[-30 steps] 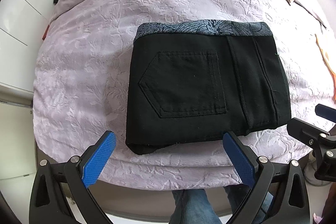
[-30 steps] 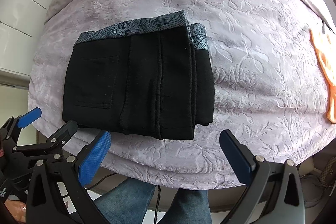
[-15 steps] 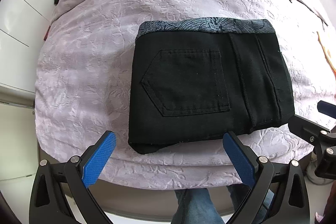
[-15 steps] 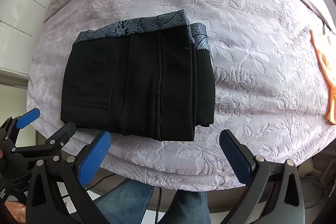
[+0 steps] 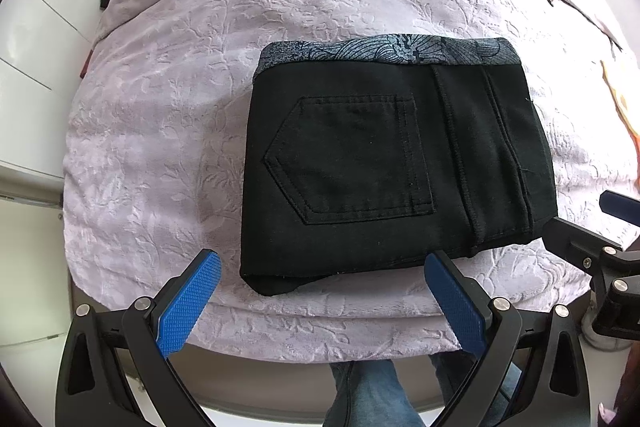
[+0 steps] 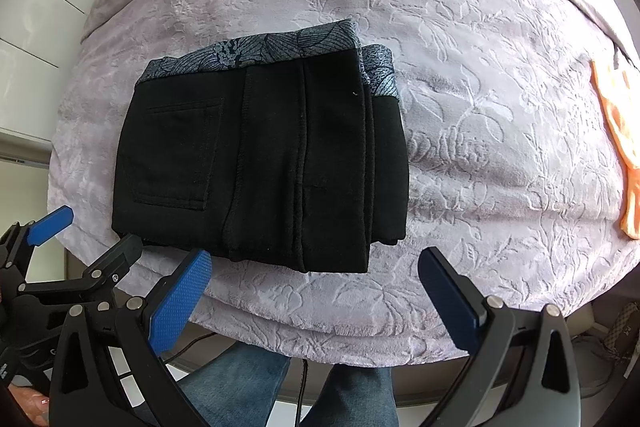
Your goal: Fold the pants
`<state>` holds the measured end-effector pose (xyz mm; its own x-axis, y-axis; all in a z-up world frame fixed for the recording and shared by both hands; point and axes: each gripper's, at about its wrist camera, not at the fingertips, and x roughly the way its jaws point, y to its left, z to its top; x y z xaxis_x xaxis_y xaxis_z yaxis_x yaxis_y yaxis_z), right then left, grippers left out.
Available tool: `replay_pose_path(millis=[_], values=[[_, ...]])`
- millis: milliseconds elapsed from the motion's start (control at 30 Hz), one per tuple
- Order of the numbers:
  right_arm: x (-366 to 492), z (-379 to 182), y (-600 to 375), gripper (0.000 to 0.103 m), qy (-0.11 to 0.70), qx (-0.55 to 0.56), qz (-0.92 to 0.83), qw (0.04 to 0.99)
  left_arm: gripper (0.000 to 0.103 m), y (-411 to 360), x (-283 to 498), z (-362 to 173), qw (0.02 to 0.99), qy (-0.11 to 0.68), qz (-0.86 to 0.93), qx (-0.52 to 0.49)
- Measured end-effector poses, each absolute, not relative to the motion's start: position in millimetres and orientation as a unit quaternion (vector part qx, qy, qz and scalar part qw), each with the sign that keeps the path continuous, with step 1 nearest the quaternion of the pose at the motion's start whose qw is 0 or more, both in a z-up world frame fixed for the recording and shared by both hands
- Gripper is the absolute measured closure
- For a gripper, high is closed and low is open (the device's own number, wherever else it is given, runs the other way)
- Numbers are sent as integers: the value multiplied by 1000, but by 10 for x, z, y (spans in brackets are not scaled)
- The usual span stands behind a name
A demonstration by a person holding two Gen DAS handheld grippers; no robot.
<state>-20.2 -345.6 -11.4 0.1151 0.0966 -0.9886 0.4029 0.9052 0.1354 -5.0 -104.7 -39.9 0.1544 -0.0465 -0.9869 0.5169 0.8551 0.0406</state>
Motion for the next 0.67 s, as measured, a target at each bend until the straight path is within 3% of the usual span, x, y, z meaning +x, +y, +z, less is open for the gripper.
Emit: replay_pose_path(millis=[667], values=[[-156,-144,-3507,0,659,186,-105,721,1,-1062,-9,-415,738,621,-189,187]])
